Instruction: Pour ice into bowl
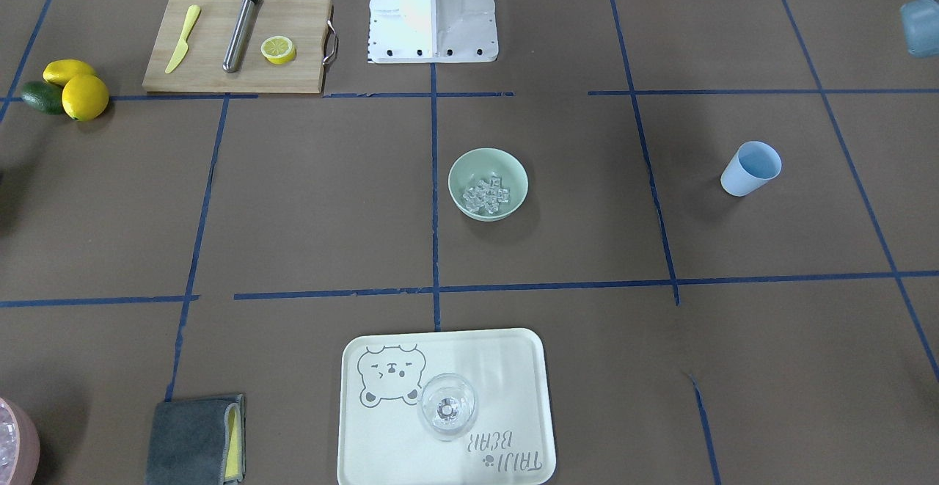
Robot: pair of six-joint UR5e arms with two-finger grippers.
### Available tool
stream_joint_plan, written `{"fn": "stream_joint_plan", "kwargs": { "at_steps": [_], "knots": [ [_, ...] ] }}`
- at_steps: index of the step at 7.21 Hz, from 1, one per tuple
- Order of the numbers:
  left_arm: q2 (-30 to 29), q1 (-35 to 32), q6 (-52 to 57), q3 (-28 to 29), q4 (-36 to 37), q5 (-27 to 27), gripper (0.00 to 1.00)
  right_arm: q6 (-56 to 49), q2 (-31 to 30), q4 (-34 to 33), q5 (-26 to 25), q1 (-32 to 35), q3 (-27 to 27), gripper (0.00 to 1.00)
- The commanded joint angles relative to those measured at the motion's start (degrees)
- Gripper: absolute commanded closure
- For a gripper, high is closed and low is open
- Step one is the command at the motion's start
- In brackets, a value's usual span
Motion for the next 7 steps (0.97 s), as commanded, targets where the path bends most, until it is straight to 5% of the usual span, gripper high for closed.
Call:
{"fn": "stream_joint_plan", "kwargs": {
  "at_steps": [1,3,7],
  "knots": [
    [-1.05,-1.67,2.38,2.92,16.49,-4.41,0.0,0.03,-0.03,0.01,0.07,0.0,0.15,0.0],
    [-0.53,-9.55,7.49,7.49,29.05,-18.41,0.0,0.29,0.06,-0.08,0.51,0.0,0.41,0.0],
    [5.37,-12.48,7.32,1.79,29.38,-19.73,0.0,0.64,0.32,-0.08,3.58,-0.52,6.98,0.0]
  ]
}}
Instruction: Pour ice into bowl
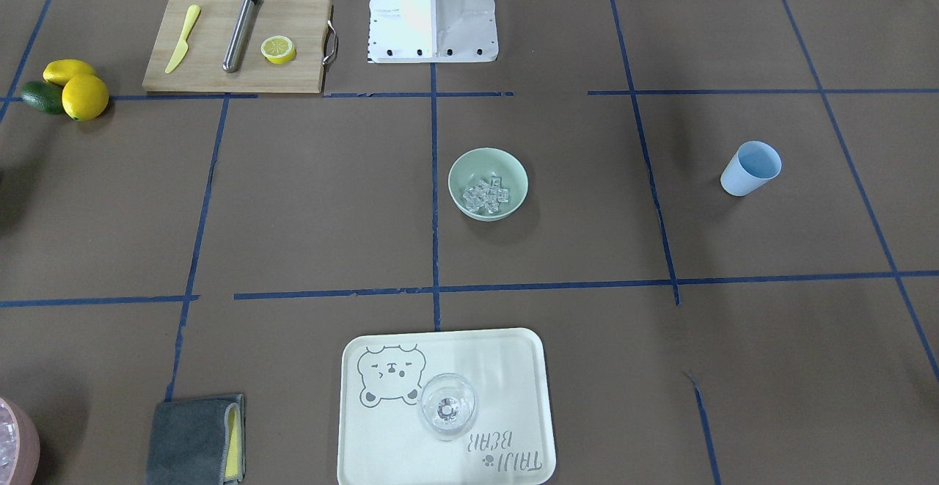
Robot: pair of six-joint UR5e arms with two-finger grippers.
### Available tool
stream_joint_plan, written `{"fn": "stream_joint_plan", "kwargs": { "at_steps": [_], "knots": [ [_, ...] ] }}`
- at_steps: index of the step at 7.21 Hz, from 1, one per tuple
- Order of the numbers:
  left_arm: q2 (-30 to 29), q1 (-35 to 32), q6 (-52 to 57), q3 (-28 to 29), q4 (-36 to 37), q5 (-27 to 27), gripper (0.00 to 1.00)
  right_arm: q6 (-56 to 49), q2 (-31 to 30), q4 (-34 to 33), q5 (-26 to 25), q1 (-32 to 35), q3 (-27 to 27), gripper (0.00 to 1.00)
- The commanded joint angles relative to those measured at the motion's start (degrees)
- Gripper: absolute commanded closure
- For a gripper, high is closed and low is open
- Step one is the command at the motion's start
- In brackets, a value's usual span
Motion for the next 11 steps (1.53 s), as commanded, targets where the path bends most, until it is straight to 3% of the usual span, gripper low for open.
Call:
{"fn": "stream_joint_plan", "kwargs": {
  "at_steps": [1,2,4,5,6,7,8,9,11],
  "knots": [
    [0.39,-0.01,-0.22,-0.18,-0.27,0.26,0.0,0.12,-0.49,0.08,5.24,-2.24,7.2,0.0],
    [0.56,-0.01,-0.22,-0.61,-0.36,0.35,0.0,1.6,0.12,-0.01,10.41,-4.18,7.41,0.0],
    [0.39,-0.01,-0.22,-0.96,-0.45,0.26,0.0,16.49,5.38,0.77,11.43,-13.02,12.3,0.0],
    [0.3,-0.01,-0.22,-0.97,-0.45,-0.08,0.0,19.16,10.44,5.91,11.34,-20.56,12.34,0.0],
    [0.21,-0.01,-0.14,-1.05,-0.45,-0.17,0.0,30.15,11.89,11.36,10.99,-27.77,13.03,0.0],
    [0.12,-0.01,-0.05,-1.14,-0.45,-0.26,0.0,42.88,15.64,18.03,7.77,-34.71,12.17,0.0],
    [0.04,-0.01,-0.05,-1.4,-0.45,-0.35,0.0,57.02,20.99,21.57,-0.53,-42.35,12.42,0.0],
    [-0.14,-0.01,0.04,-1.49,-0.54,-0.35,0.0,66.73,27.31,21.35,-6.09,-50.78,11.64,0.0],
    [-0.23,0.07,0.04,-2.02,-0.63,-0.35,0.0,78.82,37.69,20.91,-19.7,-62.68,4.56,0.0]
  ]
}}
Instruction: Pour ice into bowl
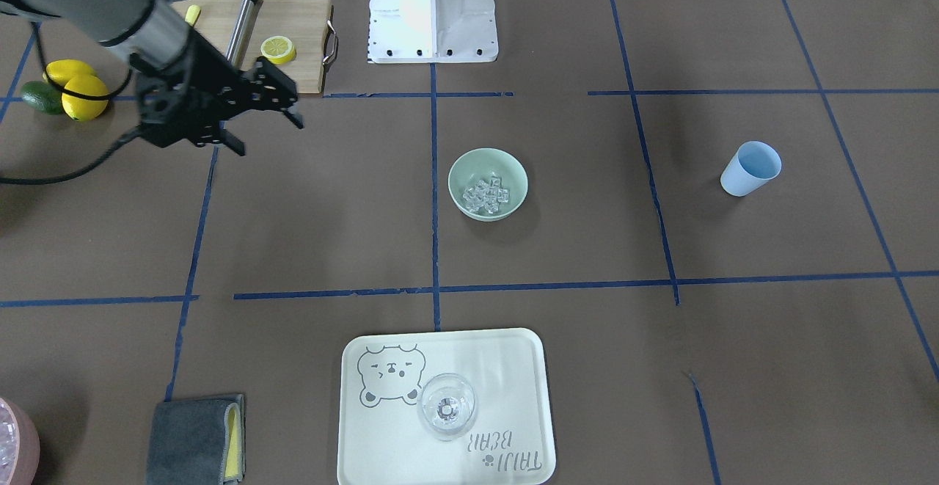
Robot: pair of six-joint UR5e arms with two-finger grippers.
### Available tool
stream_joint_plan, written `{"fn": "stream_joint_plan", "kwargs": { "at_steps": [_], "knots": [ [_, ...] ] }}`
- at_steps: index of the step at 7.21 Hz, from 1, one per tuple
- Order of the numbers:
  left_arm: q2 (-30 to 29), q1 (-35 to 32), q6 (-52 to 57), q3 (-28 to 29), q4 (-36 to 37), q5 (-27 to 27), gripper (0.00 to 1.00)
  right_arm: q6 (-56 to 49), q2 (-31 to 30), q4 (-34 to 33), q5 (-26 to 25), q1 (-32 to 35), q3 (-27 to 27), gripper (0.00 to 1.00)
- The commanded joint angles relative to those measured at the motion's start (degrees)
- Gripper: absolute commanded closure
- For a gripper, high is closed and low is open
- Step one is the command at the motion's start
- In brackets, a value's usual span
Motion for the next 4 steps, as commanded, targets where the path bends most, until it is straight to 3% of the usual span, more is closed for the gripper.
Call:
{"fn": "stream_joint_plan", "kwargs": {
  "at_steps": [1,2,4],
  "knots": [
    [-0.18,0.07,0.01,-0.1,-0.86,-0.01,0.0,10.69,10.52,-0.07,-17.09,-12.23,-8.72,0.0],
    [-0.18,0.07,0.01,-0.1,-1.21,-0.01,0.0,12.2,16.13,-0.5,-21.62,-14.02,-15.2,0.0],
    [-0.09,0.07,0.01,-0.1,-1.3,-0.01,0.0,15.37,27.22,-3.49,-22.8,-15.96,-29.36,0.0]
  ]
}}
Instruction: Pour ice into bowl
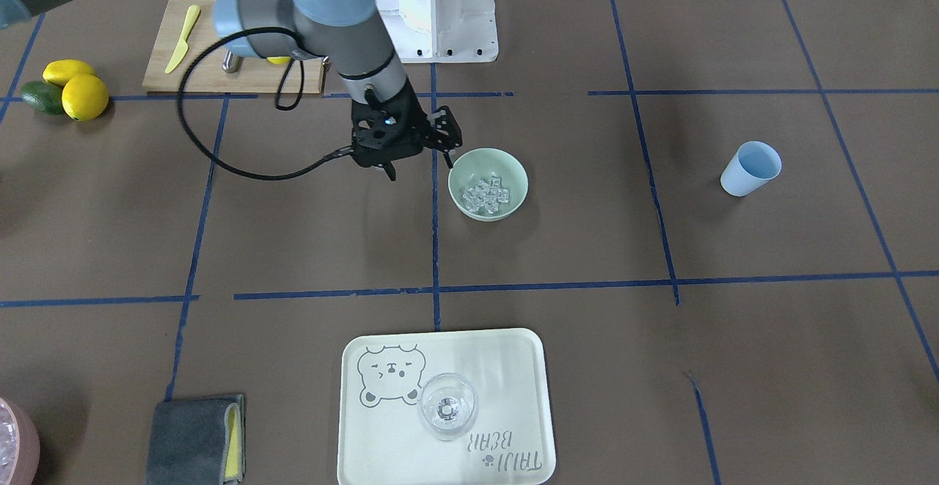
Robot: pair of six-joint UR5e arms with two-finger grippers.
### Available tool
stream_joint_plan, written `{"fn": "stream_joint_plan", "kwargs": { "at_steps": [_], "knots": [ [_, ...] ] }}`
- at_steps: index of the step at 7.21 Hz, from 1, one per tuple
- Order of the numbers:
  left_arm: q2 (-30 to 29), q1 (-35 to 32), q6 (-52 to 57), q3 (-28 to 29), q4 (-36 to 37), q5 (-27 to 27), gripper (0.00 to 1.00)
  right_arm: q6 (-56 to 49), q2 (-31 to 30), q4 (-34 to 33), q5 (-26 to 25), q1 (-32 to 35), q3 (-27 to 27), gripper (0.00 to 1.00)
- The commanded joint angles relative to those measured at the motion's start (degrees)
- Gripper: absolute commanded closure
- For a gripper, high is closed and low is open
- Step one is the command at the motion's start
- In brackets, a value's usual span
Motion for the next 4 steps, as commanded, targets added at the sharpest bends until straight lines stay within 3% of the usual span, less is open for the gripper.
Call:
{"fn": "stream_joint_plan", "kwargs": {
  "at_steps": [1,2,3,4],
  "knots": [
    [0.06,0.0,0.0,0.09,-0.19,0.0,0.0,1.93,6.51,-1.2,-2.68,-2.78,-10.14,0.01],
    [0.06,0.0,0.0,0.09,-0.19,0.0,0.0,1.84,6.08,-1.2,-2.77,-3.05,-10.94,0.1],
    [0.06,0.0,0.0,0.09,-0.19,0.0,0.0,1.75,5.81,-1.29,-2.6,-3.05,-11.56,0.29],
    [0.06,0.09,0.09,0.18,-0.19,0.0,0.0,1.32,5.63,-1.38,-2.25,-3.06,-11.57,0.75]
  ]
}}
